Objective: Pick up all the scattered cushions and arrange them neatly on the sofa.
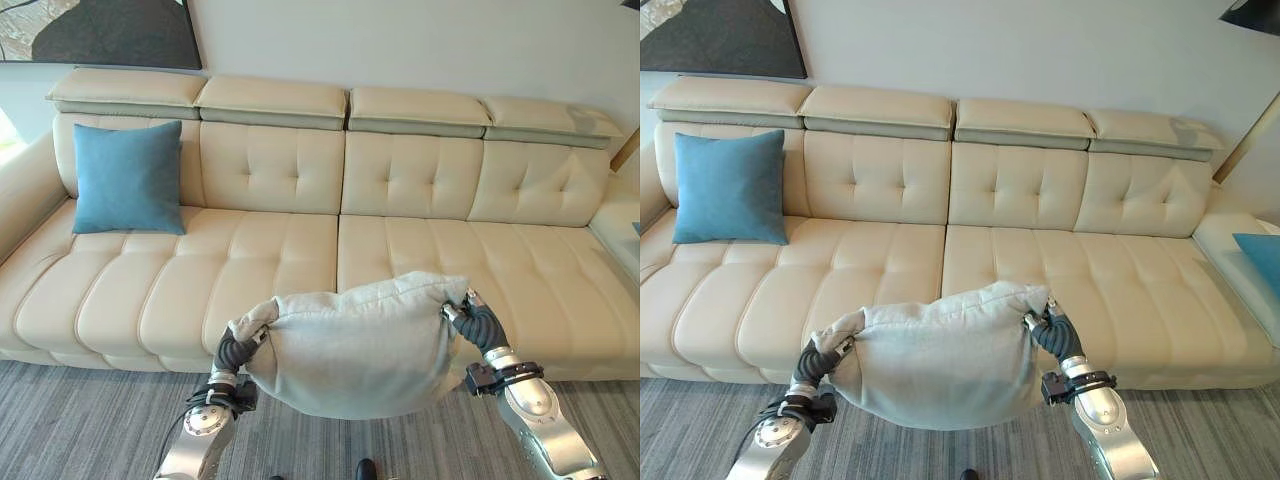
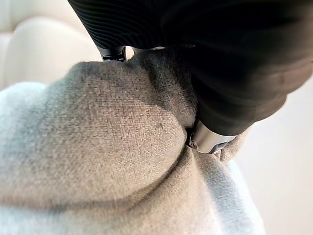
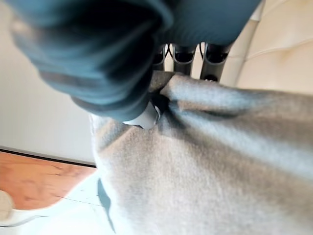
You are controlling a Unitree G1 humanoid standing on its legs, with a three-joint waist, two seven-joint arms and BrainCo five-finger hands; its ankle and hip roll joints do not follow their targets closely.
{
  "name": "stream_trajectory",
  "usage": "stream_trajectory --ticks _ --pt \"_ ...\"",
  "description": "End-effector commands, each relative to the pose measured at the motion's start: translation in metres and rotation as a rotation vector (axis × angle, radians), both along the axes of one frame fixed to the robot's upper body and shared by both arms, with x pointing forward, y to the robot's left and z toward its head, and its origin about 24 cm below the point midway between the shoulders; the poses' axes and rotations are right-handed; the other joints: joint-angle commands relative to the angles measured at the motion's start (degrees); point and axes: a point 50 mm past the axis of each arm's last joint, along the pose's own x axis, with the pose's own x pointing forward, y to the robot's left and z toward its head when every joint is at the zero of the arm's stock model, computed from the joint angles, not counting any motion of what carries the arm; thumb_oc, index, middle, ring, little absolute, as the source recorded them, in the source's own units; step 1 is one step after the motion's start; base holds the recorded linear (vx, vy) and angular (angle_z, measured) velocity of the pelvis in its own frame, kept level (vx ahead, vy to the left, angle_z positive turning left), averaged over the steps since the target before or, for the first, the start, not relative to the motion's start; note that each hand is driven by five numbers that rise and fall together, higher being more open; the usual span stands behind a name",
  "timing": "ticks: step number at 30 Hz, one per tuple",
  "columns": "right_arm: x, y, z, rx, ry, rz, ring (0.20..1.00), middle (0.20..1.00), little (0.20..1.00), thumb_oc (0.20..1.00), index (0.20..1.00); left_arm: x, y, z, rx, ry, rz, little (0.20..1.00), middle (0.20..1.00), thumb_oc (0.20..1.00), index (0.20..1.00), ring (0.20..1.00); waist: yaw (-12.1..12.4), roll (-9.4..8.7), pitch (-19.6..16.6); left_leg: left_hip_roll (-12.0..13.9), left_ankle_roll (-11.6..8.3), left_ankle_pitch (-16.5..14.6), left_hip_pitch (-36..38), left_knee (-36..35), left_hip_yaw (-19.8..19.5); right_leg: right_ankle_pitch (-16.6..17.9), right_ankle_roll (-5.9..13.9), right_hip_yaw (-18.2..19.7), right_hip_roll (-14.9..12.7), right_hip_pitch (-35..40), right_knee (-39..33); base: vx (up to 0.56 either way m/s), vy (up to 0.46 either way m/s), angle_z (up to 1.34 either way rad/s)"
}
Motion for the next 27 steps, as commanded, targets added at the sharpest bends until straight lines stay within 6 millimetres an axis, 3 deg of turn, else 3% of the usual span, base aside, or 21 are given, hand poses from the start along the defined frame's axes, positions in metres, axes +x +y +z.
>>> stream_trajectory --ticks 1,5,12,16,18,20,23,25,26,27 --pt "0.015 -0.001 0.033 0.019 -0.179 0.021 0.2 0.2 0.2 0.2 0.2 0.028 -0.001 0.055 0.009 -0.313 -0.052 0.2 0.2 0.2 0.2 0.2 0.91 0.06 1.14 -0.15 -1.99 -6.28 3.74 2.08 1.36 -4.89 4.4 -1.43 -1.41 1.13 2.45 -0.02 -0.02 0.17" --pt "0.008 0.001 0.02 0.071 -0.12 0.014 0.2 0.2 0.2 0.2 0.2 0.027 -0.005 0.062 -0.034 -0.345 -0.073 0.2 0.2 0.2 0.2 0.2 0.63 1.35 3.06 0.06 -2.39 -6.23 1.45 4.11 1.14 -5.41 4.04 -2.3 -1.98 -0.38 3.92 -0.05 -0.049 0.08" --pt "0.009 0.003 0.02 0.11 -0.128 0.012 0.2 0.2 0.2 0.2 0.2 0.032 -0.014 0.066 -0.05 -0.366 -0.131 0.2 0.2 0.2 0.2 0.2 -0.21 2.9 4.75 1.31 -3.84 -6.41 -2.33 9.85 1.02 -7.06 2.82 -4.01 -2.44 -1.7 6.25 -0.02 -0.099 0.2" --pt "0.007 0.002 0.022 0.123 -0.131 0.019 0.2 0.2 0.2 0.2 0.2 0.031 -0.016 0.064 -0.065 -0.355 -0.141 0.2 0.2 0.2 0.2 0.2 -0.53 2.99 5.84 2.97 -4.66 -3.98 -5.1 18.0 0.66 -8.14 1.23 -3.75 -1.78 -0.71 6.6 0.06 -0.139 0.12" --pt "0.007 0.001 0.025 0.144 -0.137 0.016 0.2 0.2 0.2 0.2 0.2 0.032 -0.018 0.065 -0.075 -0.359 -0.139 0.2 0.2 0.2 0.2 0.2 -0.38 2.3 6.7 3.46 -4.59 -1.53 -8.9 26.31 0.08 -8.89 0.03 -3.36 -1.47 -0.07 7.13 0.11 -0.164 0.12" --pt "0.007 0.0 0.025 0.146 -0.134 0.012 0.2 0.2 0.2 0.2 0.2 0.034 -0.019 0.065 -0.083 -0.357 -0.138 0.2 0.2 0.2 0.2 0.2 -0.09 2.0 6.93 2.48 -3.61 -2.23 -11.77 27.74 0.02 -9.43 -0.27 -3.04 -1.32 0.38 7.27 0.13 -0.086 0.12" --pt "0.008 -0.002 0.026 0.142 -0.139 -0.005 0.2 0.2 0.2 0.2 0.2 0.032 -0.02 0.063 -0.091 -0.348 -0.136 0.2 0.2 0.2 0.2 0.2 0.37 0.91 6.02 0.34 -1.93 -5.47 -15.52 23.87 1.87 -10.01 0.46 -2.41 -1.3 1.72 6.04 0.22 -0.03 -0.04" --pt "0.008 -0.002 0.026 0.15 -0.14 -0.017 0.2 0.2 0.2 0.2 0.2 0.031 -0.018 0.061 -0.08 -0.335 -0.127 0.2 0.2 0.2 0.2 0.2 1.36 0.84 5.56 -1.23 -1.77 -3.34 -17.42 18.69 2.09 -10.49 0.83 -1.51 -0.55 3.29 5.22 0.36 0.048 -0.11" --pt "0.009 -0.002 0.025 0.157 -0.142 -0.043 0.2 0.2 0.2 0.2 0.2 0.029 -0.015 0.06 -0.076 -0.327 -0.106 0.2 0.2 0.2 0.2 0.2 3.01 1.0 5.38 -3.32 -2.52 1.28 -20.84 10.98 -0.81 -11.88 1.04 0.37 1.18 5.92 4.87 0.38 0.06 -0.1" --pt "0.009 -0.002 0.025 0.158 -0.141 -0.043 0.2 0.2 0.2 0.2 0.2 0.029 -0.015 0.06 -0.076 -0.326 -0.106 0.2 0.2 0.2 0.2 0.2 3.02 0.89 5.39 -3.43 -2.51 1.34 -20.69 10.79 -0.77 -11.96 1.06 0.37 1.07 5.98 4.88 0.42 0.056 -0.21"
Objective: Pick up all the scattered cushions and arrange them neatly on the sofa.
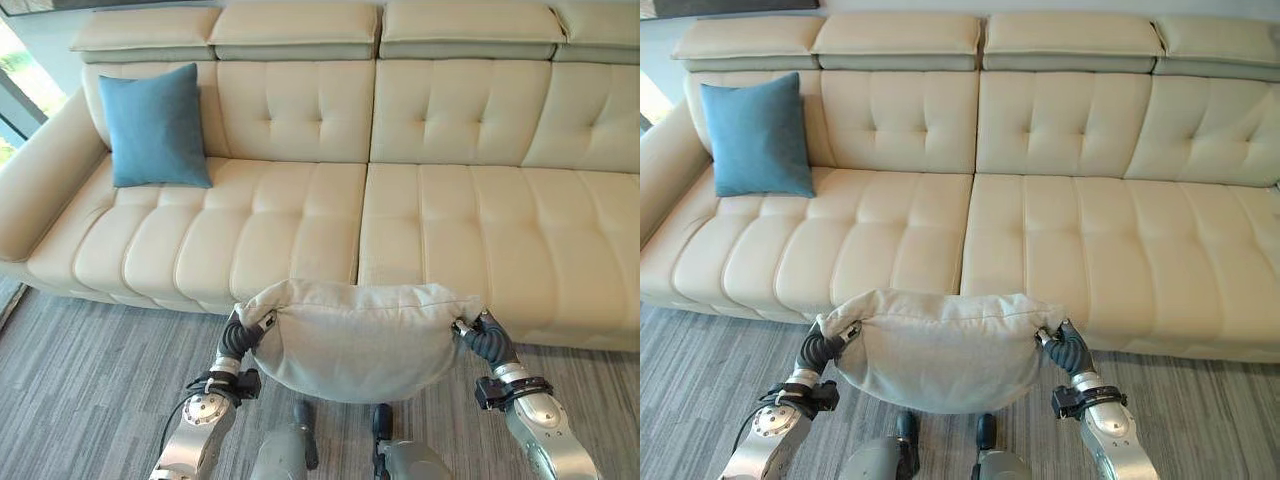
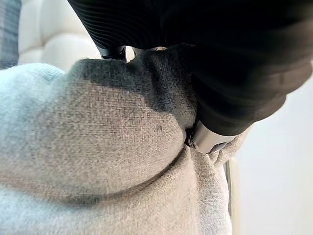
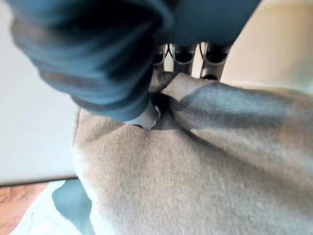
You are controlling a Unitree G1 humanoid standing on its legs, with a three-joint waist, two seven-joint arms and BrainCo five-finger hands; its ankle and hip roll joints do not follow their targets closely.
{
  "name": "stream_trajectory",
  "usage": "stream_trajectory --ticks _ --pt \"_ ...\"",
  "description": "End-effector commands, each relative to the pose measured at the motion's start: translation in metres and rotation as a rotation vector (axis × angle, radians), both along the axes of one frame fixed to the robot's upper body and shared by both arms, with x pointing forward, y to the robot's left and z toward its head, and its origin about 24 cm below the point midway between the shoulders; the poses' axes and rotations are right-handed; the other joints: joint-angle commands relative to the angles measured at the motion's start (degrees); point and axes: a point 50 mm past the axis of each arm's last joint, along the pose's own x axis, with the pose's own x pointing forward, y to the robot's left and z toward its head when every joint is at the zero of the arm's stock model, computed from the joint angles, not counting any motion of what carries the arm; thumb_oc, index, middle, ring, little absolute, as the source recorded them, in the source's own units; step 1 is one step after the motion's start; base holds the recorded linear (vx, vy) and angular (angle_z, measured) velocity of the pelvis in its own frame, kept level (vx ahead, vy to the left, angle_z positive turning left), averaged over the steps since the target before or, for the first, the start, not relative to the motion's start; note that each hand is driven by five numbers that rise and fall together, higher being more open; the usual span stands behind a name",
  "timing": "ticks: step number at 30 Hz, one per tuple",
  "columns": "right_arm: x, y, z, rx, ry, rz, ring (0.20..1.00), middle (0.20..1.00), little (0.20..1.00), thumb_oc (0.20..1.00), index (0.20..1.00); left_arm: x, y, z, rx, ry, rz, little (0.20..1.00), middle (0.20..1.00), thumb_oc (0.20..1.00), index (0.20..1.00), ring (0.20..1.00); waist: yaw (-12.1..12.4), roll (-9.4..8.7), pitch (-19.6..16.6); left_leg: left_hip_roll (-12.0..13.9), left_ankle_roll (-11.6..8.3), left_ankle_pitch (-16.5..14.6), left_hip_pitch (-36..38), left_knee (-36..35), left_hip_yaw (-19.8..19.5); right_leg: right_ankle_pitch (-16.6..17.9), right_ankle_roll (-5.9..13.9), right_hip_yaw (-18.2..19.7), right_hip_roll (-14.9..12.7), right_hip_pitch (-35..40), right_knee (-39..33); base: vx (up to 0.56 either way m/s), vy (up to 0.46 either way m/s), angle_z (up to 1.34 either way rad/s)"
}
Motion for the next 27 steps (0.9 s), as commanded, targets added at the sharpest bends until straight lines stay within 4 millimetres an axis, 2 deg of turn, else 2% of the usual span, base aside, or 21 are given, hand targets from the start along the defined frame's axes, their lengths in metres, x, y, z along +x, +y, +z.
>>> stream_trajectory --ticks 1,5,6,7,8,9,10,11,12,13,14,15,17,19,21,24,27 --pt "0.01 0.012 0.031 0.055 -0.177 0.03 0.2 0.2 0.2 0.2 0.2 0.009 0.001 0.039 -0.032 -0.217 -0.001 0.2 0.2 0.2 0.2 0.2 3.36 -0.28 -4.84 -0.62 -0.21 3.04 -5.03 -0.15 -2.14 -9.36 6.02 3.5 3.82 11.11 2.13 0.24 0.045 -0.27" --pt "0.01 0.013 0.03 0.04 -0.168 0.036 0.2 0.2 0.2 0.2 0.2 0.003 0.004 0.034 -0.033 -0.188 -0.002 0.2 0.2 0.2 0.2 0.2 5.13 -0.85 -6.58 0.27 -0.01 5.77 -6.77 -2.91 -1.03 -12.2 6.3 6.92 4.54 15.12 3.4 0.43 0.155 -0.63" --pt "0.01 0.013 0.03 0.04 -0.167 0.036 0.2 0.2 0.2 0.2 0.2 0.003 0.004 0.034 -0.033 -0.188 -0.002 0.2 0.2 0.2 0.2 0.2 5.27 -0.93 -6.54 0.25 0.0 5.83 -6.53 -3.13 -0.87 -12.26 6.32 7.05 4.45 15.17 3.46 0.56 0.274 -0.84" --pt "0.008 0.017 0.028 0.052 -0.163 0.052 0.2 0.2 0.2 0.2 0.2 0.002 0.003 0.032 -0.025 -0.175 -0.019 0.2 0.2 0.2 0.2 0.2 5.54 -1.84 -7.22 0.01 0.71 7.57 -6.22 -0.78 -0.95 -11.14 7.29 6.97 3.34 15.45 6.41 0.26 0.13 -0.74" --pt "0.008 0.017 0.028 0.052 -0.163 0.052 0.2 0.2 0.2 0.2 0.2 0.002 0.003 0.032 -0.024 -0.175 -0.019 0.2 0.2 0.2 0.2 0.2 5.57 -1.92 -7.32 -0.02 0.73 7.47 -6.36 -0.62 -0.89 -11.22 7.33 7.0 3.26 15.33 6.5 0.37 0.199 -0.49" --pt "0.008 0.018 0.026 0.047 -0.156 0.052 0.2 0.2 0.2 0.2 0.2 0.002 0.004 0.032 -0.017 -0.174 -0.023 0.2 0.2 0.2 0.2 0.2 5.53 -2.53 -7.44 -0.23 1.33 6.82 -6.04 0.31 -0.53 -10.05 8.18 6.98 2.41 14.53 8.66 0.3 0.204 -0.12" --pt "0.009 0.022 0.027 0.05 -0.161 0.07 0.2 0.2 0.2 0.2 0.2 0.003 0.007 0.033 -0.002 -0.175 -0.027 0.2 0.2 0.2 0.2 0.2 5.4 -4.0 -7.29 -0.8 2.71 4.44 -4.69 2.04 0.97 -5.53 10.55 6.8 -0.21 12.05 15.31 0.29 0.204 0.03" --pt "0.009 0.022 0.027 0.05 -0.161 0.07 0.2 0.2 0.2 0.2 0.2 0.003 0.007 0.033 -0.002 -0.176 -0.027 0.2 0.2 0.2 0.2 0.2 5.5 -3.86 -7.4 -0.6 2.69 4.56 -4.84 1.99 0.99 -5.37 10.52 6.91 -0.04 11.84 15.27 0.38 0.278 -0.25" --pt "0.012 0.026 0.031 0.055 -0.18 0.085 0.2 0.2 0.2 0.2 0.2 0.005 0.009 0.036 0.021 -0.184 -0.029 0.2 0.2 0.2 0.2 0.2 5.1 -4.82 -6.99 -0.99 3.97 2.09 -3.18 2.99 2.11 0.05 12.43 6.97 -2.03 9.28 21.9 0.23 0.172 -0.37" --pt "0.013 0.028 0.032 0.061 -0.187 0.087 0.2 0.2 0.2 0.2 0.2 0.006 0.01 0.038 0.03 -0.191 -0.027 0.2 0.2 0.2 0.2 0.2 5.08 -4.58 -6.99 -0.49 4.39 1.18 -2.39 3.08 2.57 1.78 12.85 6.4 -2.38 7.68 24.0 0.24 0.173 -0.33" --pt "0.013 0.028 0.032 0.061 -0.187 0.087 0.2 0.2 0.2 0.2 0.2 0.007 0.011 0.038 0.03 -0.191 -0.027 0.2 0.2 0.2 0.2 0.2 5.13 -4.62 -6.99 -0.48 4.41 1.11 -2.44 3.16 2.64 1.71 12.87 6.48 -2.41 7.57 24.16 0.2 0.129 -0.09" --pt "0.014 0.031 0.033 0.072 -0.198 0.095 0.2 0.2 0.2 0.2 0.2 0.009 0.011 0.041 0.043 -0.203 -0.027 0.2 0.2 0.2 0.2 0.2 4.56 -4.36 -6.31 -0.19 4.81 -0.67 0.99 2.41 2.76 1.95 12.16 4.82 -3.51 3.57 26.94 0.16 0.1 -0.07" --pt "0.014 0.031 0.035 0.07 -0.204 0.098 0.2 0.2 0.2 0.2 0.2 0.01 0.012 0.042 0.042 -0.208 -0.027 0.2 0.2 0.2 0.2 0.2 4.26 -3.99 -6.12 -0.06 4.82 -1.2 2.45 1.65 2.55 1.12 11.53 3.33 -3.59 1.64 25.87 0.19 0.099 -0.14" --pt "0.016 0.032 0.036 0.087 -0.206 0.103 0.2 0.2 0.2 0.2 0.2 0.009 0.012 0.041 0.037 -0.203 -0.026 0.2 0.2 0.2 0.2 0.2 3.63 -3.34 -5.34 0.3 4.65 -3.16 5.76 0.6 2.45 -2.7 10.65 -2.1 -4.87 -1.02 19.34 0.3 0.066 0.13" --pt "0.017 0.033 0.036 0.091 -0.202 0.109 0.2 0.2 0.2 0.2 0.2 0.007 0.011 0.039 0.035 -0.196 -0.028 0.2 0.2 0.2 0.2 0.2 3.32 -3.17 -4.83 0.41 4.56 -3.73 6.98 0.24 2.1 -3.44 10.42 -3.12 -4.59 -2.37 16.74 0.19 0.012 0.1" --pt "0.017 0.035 0.035 0.102 -0.198 0.117 0.2 0.2 0.2 0.2 0.2 0.005 0.012 0.036 0.028 -0.186 -0.015 0.2 0.2 0.2 0.2 0.2 2.94 -3.22 -3.75 -0.32 4.67 -5.13 9.72 0.0 1.56 -1.62 10.99 -3.85 -4.49 -5.32 10.74 0.19 -0.008 0.03" --pt "0.019 0.037 0.036 0.095 -0.201 0.136 0.2 0.2 0.2 0.2 0.2 0.004 0.012 0.035 0.024 -0.189 -0.008 0.2 0.2 0.2 0.2 0.2 2.51 -3.23 -2.74 -1.53 4.6 -6.87 12.56 0.21 0.7 1.73 12.06 -3.21 -4.14 -7.81 5.82 0.21 -0.023 0.03"
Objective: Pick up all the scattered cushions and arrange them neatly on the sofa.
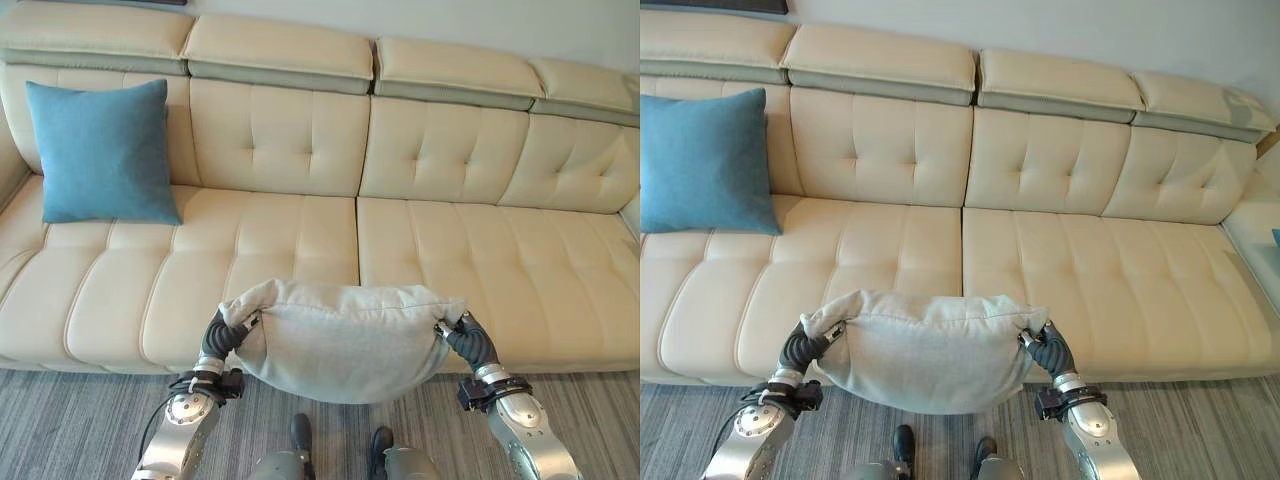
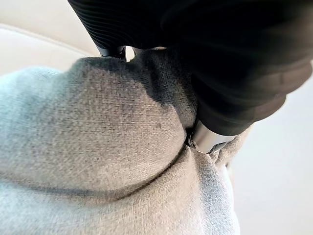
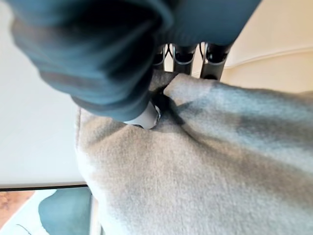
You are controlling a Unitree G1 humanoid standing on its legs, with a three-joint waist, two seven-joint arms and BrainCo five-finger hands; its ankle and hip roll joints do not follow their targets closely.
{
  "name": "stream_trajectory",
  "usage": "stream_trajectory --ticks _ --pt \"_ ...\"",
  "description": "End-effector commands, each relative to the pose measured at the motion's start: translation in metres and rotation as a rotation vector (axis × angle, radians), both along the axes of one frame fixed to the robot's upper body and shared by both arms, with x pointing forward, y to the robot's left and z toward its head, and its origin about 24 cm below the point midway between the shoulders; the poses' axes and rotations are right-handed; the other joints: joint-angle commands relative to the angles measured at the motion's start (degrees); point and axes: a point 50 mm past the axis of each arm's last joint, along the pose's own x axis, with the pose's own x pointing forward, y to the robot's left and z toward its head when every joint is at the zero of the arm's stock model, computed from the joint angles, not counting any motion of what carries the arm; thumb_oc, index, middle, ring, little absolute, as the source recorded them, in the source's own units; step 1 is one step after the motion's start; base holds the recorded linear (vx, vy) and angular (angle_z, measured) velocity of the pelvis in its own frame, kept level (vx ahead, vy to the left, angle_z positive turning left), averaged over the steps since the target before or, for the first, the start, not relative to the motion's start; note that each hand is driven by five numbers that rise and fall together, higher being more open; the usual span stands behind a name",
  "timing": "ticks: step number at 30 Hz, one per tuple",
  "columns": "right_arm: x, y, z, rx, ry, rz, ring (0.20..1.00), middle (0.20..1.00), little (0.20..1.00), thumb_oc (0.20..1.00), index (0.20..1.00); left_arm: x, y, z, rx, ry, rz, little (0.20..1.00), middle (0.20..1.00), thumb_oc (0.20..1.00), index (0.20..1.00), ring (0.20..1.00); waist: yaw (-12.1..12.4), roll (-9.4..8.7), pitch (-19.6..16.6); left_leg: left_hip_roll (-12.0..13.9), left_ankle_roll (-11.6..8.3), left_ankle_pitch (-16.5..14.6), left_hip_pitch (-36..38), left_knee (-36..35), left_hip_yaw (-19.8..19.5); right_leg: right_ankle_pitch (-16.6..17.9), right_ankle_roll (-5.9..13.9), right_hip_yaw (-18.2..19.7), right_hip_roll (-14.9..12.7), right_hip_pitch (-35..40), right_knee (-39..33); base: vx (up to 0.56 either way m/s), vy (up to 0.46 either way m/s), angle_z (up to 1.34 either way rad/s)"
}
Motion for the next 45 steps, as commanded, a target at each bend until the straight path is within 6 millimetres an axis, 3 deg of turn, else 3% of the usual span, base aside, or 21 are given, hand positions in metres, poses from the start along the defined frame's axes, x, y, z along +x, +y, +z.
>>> stream_trajectory --ticks 1,6,12,13,14,15,16,17,19,21,22,26,27,34,45 --pt "0.018 0.013 0.041 0.046 -0.222 0.076 0.2 0.2 0.2 0.2 0.2 0.014 -0.011 0.041 -0.026 -0.235 -0.069 0.2 0.2 0.2 0.2 0.2 -0.65 -0.35 0.53 1.19 -7.75 -7.5 2.22 4.83 -2.59 3.56 0.81 -0.05 2.16 1.29 -0.66 0.21 -0.041 0.08" --pt "0.017 0.014 0.041 0.048 -0.225 0.092 0.2 0.2 0.2 0.2 0.2 0.015 -0.014 0.041 -0.045 -0.247 -0.072 0.2 0.2 0.2 0.2 0.2 -1.02 -0.76 -0.21 -0.09 -8.09 -9.19 5.1 4.26 -4.14 5.95 0.9 2.26 2.06 2.26 -1.46 0.2 -0.087 0.26" --pt "0.015 0.006 0.042 0.039 -0.227 0.077 0.2 0.2 0.2 0.2 0.2 0.015 -0.019 0.038 -0.066 -0.237 -0.083 0.2 0.2 0.2 0.2 0.2 -2.16 0.87 -2.34 2.76 -10.6 -10.4 7.04 4.51 -5.33 3.68 -0.68 2.24 3.13 4.28 -0.64 0.22 -0.209 0.15" --pt "0.013 0.003 0.042 0.038 -0.222 0.07 0.2 0.2 0.2 0.2 0.2 0.014 -0.02 0.038 -0.072 -0.235 -0.09 0.2 0.2 0.2 0.2 0.2 -2.5 1.25 -2.29 3.55 -11.29 -10.15 6.41 6.32 -5.58 2.97 -1.28 2.38 3.6 4.86 -0.81 0.15 -0.288 0.36" --pt "0.012 -0.004 0.042 0.034 -0.219 0.046 0.2 0.2 0.2 0.2 0.2 0.016 -0.023 0.04 -0.084 -0.245 -0.103 0.2 0.2 0.2 0.2 0.2 -2.77 1.43 -1.02 4.96 -13.27 -6.27 1.88 16.02 -5.75 1.94 -2.86 2.56 3.93 6.67 -1.51 0.08 -0.201 0.38" --pt "0.012 -0.004 0.042 0.034 -0.22 0.046 0.2 0.2 0.2 0.2 0.2 0.017 -0.023 0.04 -0.084 -0.246 -0.103 0.2 0.2 0.2 0.2 0.2 -2.91 1.55 -1.05 5.11 -13.34 -6.56 1.37 16.76 -5.96 1.96 -2.93 2.37 4.03 6.6 -1.52 0.02 -0.224 0.45" --pt "0.013 -0.007 0.043 0.033 -0.223 0.037 0.2 0.2 0.2 0.2 0.2 0.019 -0.025 0.041 -0.086 -0.252 -0.107 0.2 0.2 0.2 0.2 0.2 -2.85 1.4 -0.24 5.35 -14.0 -4.24 -2.27 22.79 -6.64 1.79 -3.67 2.16 4.02 6.98 -1.71 0.02 -0.177 0.38" --pt "0.012 -0.01 0.043 0.038 -0.223 0.027 0.2 0.2 0.2 0.2 0.2 0.02 -0.025 0.043 -0.09 -0.26 -0.102 0.2 0.2 0.2 0.2 0.2 -2.82 1.32 0.05 5.83 -13.93 -3.14 -4.05 24.81 -6.37 1.26 -4.26 1.81 4.27 7.76 -2.47 0.08 -0.234 0.32" --pt "0.012 -0.011 0.043 0.033 -0.22 0.023 0.2 0.2 0.2 0.2 0.2 0.022 -0.027 0.043 -0.099 -0.262 -0.101 0.2 0.2 0.2 0.2 0.2 -2.73 1.34 0.07 5.77 -12.89 -4.15 -6.06 25.54 -5.88 0.29 -4.74 1.69 4.67 9.06 -3.26 0.1 -0.107 0.11" --pt "0.013 -0.013 0.045 0.028 -0.226 0.014 0.2 0.2 0.2 0.2 0.2 0.021 -0.027 0.042 -0.101 -0.26 -0.101 0.2 0.2 0.2 0.2 0.2 -2.57 1.23 -0.32 5.19 -12.17 -5.49 -7.39 22.22 -5.57 -0.05 -4.52 2.09 4.74 9.99 -3.84 0.16 -0.029 0.02" --pt "0.015 -0.013 0.047 0.023 -0.236 0.008 0.2 0.2 0.2 0.2 0.2 0.02 -0.026 0.042 -0.095 -0.259 -0.095 0.2 0.2 0.2 0.2 0.2 -2.19 1.41 -0.87 4.55 -11.77 -5.65 -7.74 16.47 -5.7 -0.64 -4.24 2.4 5.12 10.69 -4.06 0.18 -0.008 -0.02" --pt "0.017 -0.014 0.049 -0.005 -0.248 -0.002 0.2 0.2 0.2 0.2 0.2 0.019 -0.024 0.043 -0.087 -0.265 -0.081 0.2 0.2 0.2 0.2 0.2 -1.48 1.78 -0.86 4.16 -12.07 -4.27 -8.04 13.01 -6.69 -1.83 -4.08 3.23 5.59 11.83 -3.54 0.16 0.036 -0.12" --pt "0.019 -0.009 0.052 -0.006 -0.263 0.017 0.2 0.2 0.2 0.2 0.2 0.018 -0.023 0.043 -0.086 -0.263 -0.074 0.2 0.2 0.2 0.2 0.2 -1.43 2.51 -1.51 3.97 -11.87 -4.05 -5.71 9.26 -7.43 -2.18 -3.87 3.9 6.43 12.23 -3.31 0.22 0.058 -0.16" --pt "0.034 0.003 0.072 -0.02 -0.365 0.046 0.2 0.2 0.2 0.2 0.2 0.023 -0.019 0.052 -0.053 -0.302 -0.073 0.2 0.2 0.2 0.2 0.2 -0.53 2.39 -4.17 3.22 -11.06 -3.29 1.56 1.35 -5.48 -2.03 -3.42 5.34 6.29 14.91 -5.61 0.22 0.054 -0.37" --pt "0.077 0.024 0.114 -0.079 -0.535 0.027 0.2 0.2 0.2 0.2 0.2 0.07 -0.02 0.097 0.032 -0.492 0.0 0.2 0.2 0.2 0.2 0.2 0.24 2.51 -4.63 3.06 -11.01 -2.0 2.3 -4.41 -4.74 -0.52 -2.36 5.32 6.22 13.54 -8.61 0.06 -0.001 0.07"
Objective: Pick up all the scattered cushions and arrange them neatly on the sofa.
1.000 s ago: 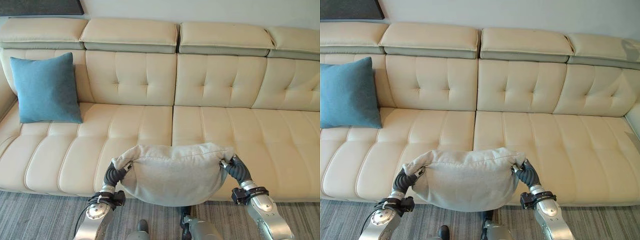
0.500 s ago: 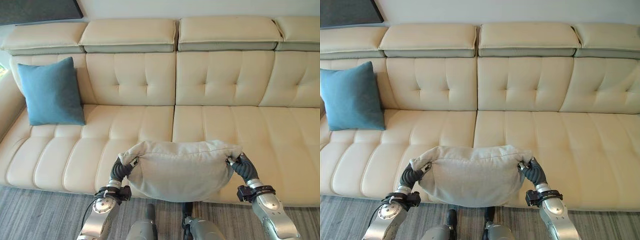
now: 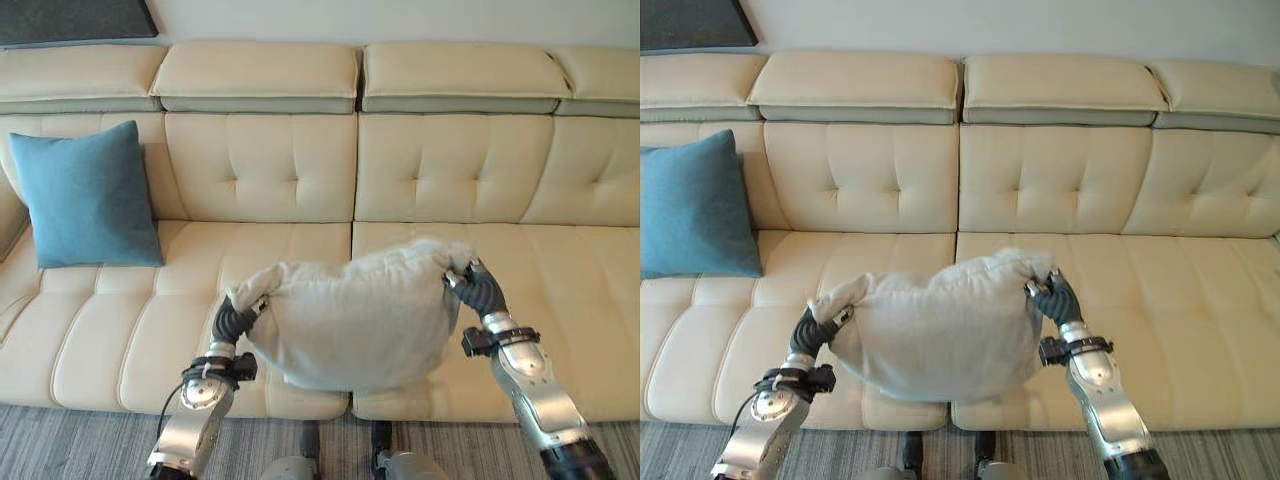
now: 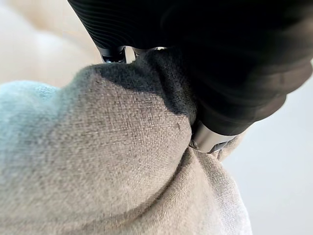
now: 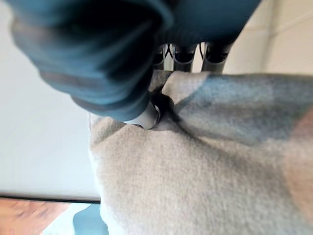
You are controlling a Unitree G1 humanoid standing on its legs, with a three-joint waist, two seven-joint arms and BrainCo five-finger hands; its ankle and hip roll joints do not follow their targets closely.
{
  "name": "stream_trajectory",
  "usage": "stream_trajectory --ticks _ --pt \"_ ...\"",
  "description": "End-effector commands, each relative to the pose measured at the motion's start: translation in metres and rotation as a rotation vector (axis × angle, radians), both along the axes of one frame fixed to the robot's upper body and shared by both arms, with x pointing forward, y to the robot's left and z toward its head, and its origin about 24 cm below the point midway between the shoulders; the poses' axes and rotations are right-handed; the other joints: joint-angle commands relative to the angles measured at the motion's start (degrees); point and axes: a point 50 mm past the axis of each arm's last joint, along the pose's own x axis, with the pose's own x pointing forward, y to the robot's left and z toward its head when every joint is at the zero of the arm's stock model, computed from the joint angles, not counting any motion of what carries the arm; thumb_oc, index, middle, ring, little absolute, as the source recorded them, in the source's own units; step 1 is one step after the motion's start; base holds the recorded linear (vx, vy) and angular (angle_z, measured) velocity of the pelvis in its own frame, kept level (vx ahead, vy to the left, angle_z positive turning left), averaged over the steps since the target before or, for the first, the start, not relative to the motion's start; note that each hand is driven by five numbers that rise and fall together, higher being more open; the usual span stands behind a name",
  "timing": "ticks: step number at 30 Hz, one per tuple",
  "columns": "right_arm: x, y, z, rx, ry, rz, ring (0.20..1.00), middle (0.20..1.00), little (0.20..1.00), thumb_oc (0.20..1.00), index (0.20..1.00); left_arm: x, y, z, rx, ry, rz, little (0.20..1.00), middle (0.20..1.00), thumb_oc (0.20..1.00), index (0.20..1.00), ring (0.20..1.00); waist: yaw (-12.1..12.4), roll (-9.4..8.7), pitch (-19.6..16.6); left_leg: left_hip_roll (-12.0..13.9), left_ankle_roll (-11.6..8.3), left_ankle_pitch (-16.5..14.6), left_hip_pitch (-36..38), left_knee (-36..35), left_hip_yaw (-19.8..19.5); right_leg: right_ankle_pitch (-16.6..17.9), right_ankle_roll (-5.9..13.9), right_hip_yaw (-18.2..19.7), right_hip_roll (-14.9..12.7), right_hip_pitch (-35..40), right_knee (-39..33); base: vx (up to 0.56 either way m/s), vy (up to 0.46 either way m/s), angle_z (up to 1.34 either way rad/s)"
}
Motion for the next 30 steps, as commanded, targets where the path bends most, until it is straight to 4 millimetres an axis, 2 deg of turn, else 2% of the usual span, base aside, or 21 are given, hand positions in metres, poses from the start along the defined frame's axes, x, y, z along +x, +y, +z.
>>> stream_trajectory --ticks 1,4,12,13,14,15,17,18,21,23,25,27,28,29,30 --pt "0.013 0.024 0.041 0.028 -0.231 0.069 0.2 0.2 0.2 0.2 0.2 0.032 -0.012 0.062 0.019 -0.327 -0.034 0.2 0.2 0.2 0.2 0.2 0.26 -1.57 -4.2 0.64 -3.41 -4.11 0.09 -0.45 1.38 -7.36 6.27 0.88 -2.65 3.43 -0.22 0.0 0.0 0.0" --pt "0.028 0.031 0.055 0.023 -0.266 0.061 0.2 0.2 0.2 0.2 0.2 0.051 -0.017 0.083 0.045 -0.393 -0.029 0.2 0.2 0.2 0.2 0.2 0.04 -0.76 -3.44 0.69 -3.8 -3.57 -1.88 -0.45 1.34 -6.83 6.44 0.97 -2.69 1.26 -0.3 -0.02 -0.005 0.02" --pt "0.053 0.046 0.079 0.076 -0.32 0.049 0.2 0.2 0.2 0.2 0.2 0.081 -0.024 0.114 0.061 -0.482 0.012 0.2 0.2 0.2 0.2 0.2 -0.2 0.32 -0.33 0.47 -4.0 -2.13 -6.72 -0.45 0.94 -5.38 6.55 1.8 -2.56 -4.67 0.75 -0.06 0.004 -0.01" --pt "0.058 0.046 0.082 0.082 -0.322 0.038 0.529 0.529 0.529 0.529 0.529 0.087 -0.024 0.118 0.065 -0.482 0.025 0.438 0.438 0.438 0.438 0.438 -0.23 0.4 0.13 0.34 -4.04 -1.76 -7.98 -0.45 0.93 -5.09 6.54 2.18 -2.56 -6.19 1.13 -0.14 0.008 -0.04" --pt "0.063 0.046 0.085 0.084 -0.321 0.021 0.94 0.94 0.94 0.94 0.94 0.092 -0.023 0.119 0.073 -0.475 0.043 0.755 0.755 0.755 0.755 0.755 -0.29 0.51 0.49 0.28 -4.11 -1.42 -8.93 -0.45 0.93 -4.74 6.55 2.32 -2.51 -7.34 1.31 -0.11 0.021 -0.03" --pt "0.068 0.044 0.089 0.081 -0.325 -0.001 1.0 1.0 1.0 1.0 1.0 0.097 -0.022 0.122 0.084 -0.471 0.054 1.0 1.0 1.0 1.0 1.0 -0.27 0.63 0.71 0.3 -4.17 -1.07 -9.95 -0.45 0.95 -4.44 6.59 2.44 -2.57 -8.43 1.51 -0.11 0.02 -0.03" --pt "0.078 0.036 0.099 0.05 -0.334 -0.047 1.0 1.0 1.0 1.0 1.0 0.106 -0.018 0.133 0.116 -0.478 0.072 1.0 1.0 1.0 1.0 1.0 -0.24 0.8 1.24 0.31 -4.48 -0.22 -11.99 -0.45 0.96 -3.67 6.76 2.59 -2.49 -10.5 1.64 -0.08 0.012 -0.04" --pt "0.084 0.027 0.107 0.025 -0.344 -0.081 1.0 1.0 1.0 1.0 1.0 0.11 -0.008 0.141 0.153 -0.488 0.092 1.0 1.0 1.0 1.0 1.0 -0.22 0.81 1.22 0.5 -4.67 0.15 -13.06 -0.45 1.07 -3.28 6.93 2.63 -2.45 -11.41 1.44 -0.03 0.003 0.0" --pt "0.088 0.019 0.118 -0.003 -0.364 -0.111 1.0 1.0 1.0 1.0 1.0 0.111 0.002 0.149 0.173 -0.5 0.112 1.0 1.0 1.0 1.0 1.0 -0.09 0.66 1.34 0.67 -4.87 0.36 -13.59 -0.45 1.13 -3.19 7.09 2.7 -2.46 -11.71 1.17 0.0 -0.007 -0.04" --pt "0.094 -0.002 0.137 -0.06 -0.385 -0.18 1.0 1.0 1.0 1.0 1.0 0.111 0.02 0.163 0.165 -0.53 0.148 1.0 1.0 1.0 1.0 1.0 0.29 0.36 1.46 0.74 -5.14 0.22 -13.2 -0.45 1.21 -3.3 7.21 2.54 -2.47 -11.17 0.68 0.01 -0.014 -0.06" --pt "0.096 -0.008 0.142 -0.073 -0.386 -0.194 1.0 1.0 1.0 1.0 1.0 0.11 0.025 0.167 0.154 -0.537 0.156 1.0 1.0 1.0 1.0 1.0 0.33 0.26 1.29 0.72 -5.15 0.35 -13.22 -0.45 1.15 -3.12 7.19 2.53 -2.48 -11.15 0.46 0.0 0.0 0.0" --pt "0.097 -0.023 0.146 -0.105 -0.368 -0.233 1.0 1.0 1.0 1.0 1.0 0.106 0.044 0.174 0.17 -0.542 0.196 1.0 1.0 1.0 1.0 1.0 0.59 0.07 0.91 0.75 -5.14 0.03 -12.18 -0.45 1.11 -3.43 7.04 2.51 -2.37 -10.16 0.19 0.02 -0.01 0.01" --pt "0.097 -0.023 0.146 -0.105 -0.368 -0.232 1.0 1.0 1.0 1.0 1.0 0.106 0.044 0.174 0.17 -0.542 0.196 1.0 1.0 1.0 1.0 1.0 0.58 0.07 0.96 0.75 -5.15 0.01 -12.1 -0.45 1.11 -3.45 7.04 2.51 -2.37 -10.08 0.18 0.06 -0.012 -0.02" --pt "0.091 -0.035 0.141 -0.116 -0.36 -0.259 1.0 1.0 1.0 1.0 1.0 0.095 0.054 0.172 0.189 -0.559 0.206 1.0 1.0 1.0 1.0 1.0 0.76 0.04 0.56 0.7 -5.04 -0.39 -11.0 -0.45 1.07 -3.78 6.94 2.33 -2.34 -8.91 0.05 0.05 -0.005 -0.01" --pt "0.091 -0.035 0.14 -0.117 -0.357 -0.258 1.0 1.0 1.0 1.0 1.0 0.094 0.054 0.171 0.189 -0.556 0.207 1.0 1.0 1.0 1.0 1.0 0.72 0.04 0.52 0.7 -5.05 -0.43 -10.85 -0.45 1.05 -3.8 6.94 2.32 -2.34 -8.74 0.02 0.08 -0.005 0.01"
